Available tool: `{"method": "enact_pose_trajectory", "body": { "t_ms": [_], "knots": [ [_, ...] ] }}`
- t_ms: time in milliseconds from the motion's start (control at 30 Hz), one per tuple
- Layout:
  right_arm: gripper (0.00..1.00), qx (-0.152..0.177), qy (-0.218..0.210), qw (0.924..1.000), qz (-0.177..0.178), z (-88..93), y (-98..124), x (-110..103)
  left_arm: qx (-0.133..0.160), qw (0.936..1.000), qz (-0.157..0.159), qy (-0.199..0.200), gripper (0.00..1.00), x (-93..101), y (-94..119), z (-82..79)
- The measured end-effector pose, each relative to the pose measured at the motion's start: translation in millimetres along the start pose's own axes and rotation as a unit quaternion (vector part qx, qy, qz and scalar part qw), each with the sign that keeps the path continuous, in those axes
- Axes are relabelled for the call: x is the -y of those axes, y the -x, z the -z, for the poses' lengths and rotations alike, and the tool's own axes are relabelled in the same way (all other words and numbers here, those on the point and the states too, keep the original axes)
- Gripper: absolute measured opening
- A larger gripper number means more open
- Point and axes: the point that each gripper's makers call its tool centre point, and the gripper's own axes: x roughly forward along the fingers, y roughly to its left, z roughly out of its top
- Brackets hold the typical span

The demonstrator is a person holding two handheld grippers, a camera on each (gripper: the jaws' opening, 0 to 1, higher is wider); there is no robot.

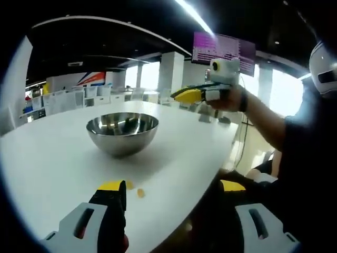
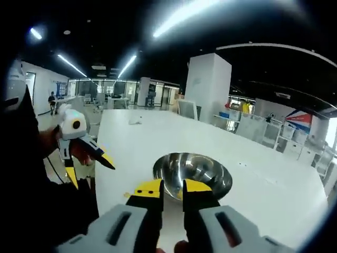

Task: Pick up the QQ candy scattered on the table and place it into the stainless steel bowl on the table

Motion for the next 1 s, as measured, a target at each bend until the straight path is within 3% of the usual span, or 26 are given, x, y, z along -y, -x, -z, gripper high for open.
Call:
{"method": "enact_pose_trajectory", "body": {
  "t_ms": [267, 433, 667, 1000],
  "knots": [
    [0.15, 0.05, -0.012, 0.9982, 0.032, 20.6, 22.5, -23.6, -0.001, 1.0, -0.004, 0.0, 0.71, -5.5, -0.6, -0.6],
    [0.15, 0.084, -0.056, 0.9937, 0.049, 30.4, 36.9, -27.2, -0.003, 1.0, -0.008, 0.002, 0.71, -9.5, -0.6, 0.8],
    [0.15, 0.072, -0.059, 0.9943, 0.052, 37.5, 42.1, -26.4, -0.001, 1.0, -0.009, 0.002, 0.71, -11.0, -1.0, 0.3],
    [0.15, 0.055, -0.041, 0.9974, 0.025, 37.8, 41.1, -39.7, -0.002, 0.9999, -0.015, 0.004, 0.7, -14.0, 5.1, 3.6]
  ]
}}
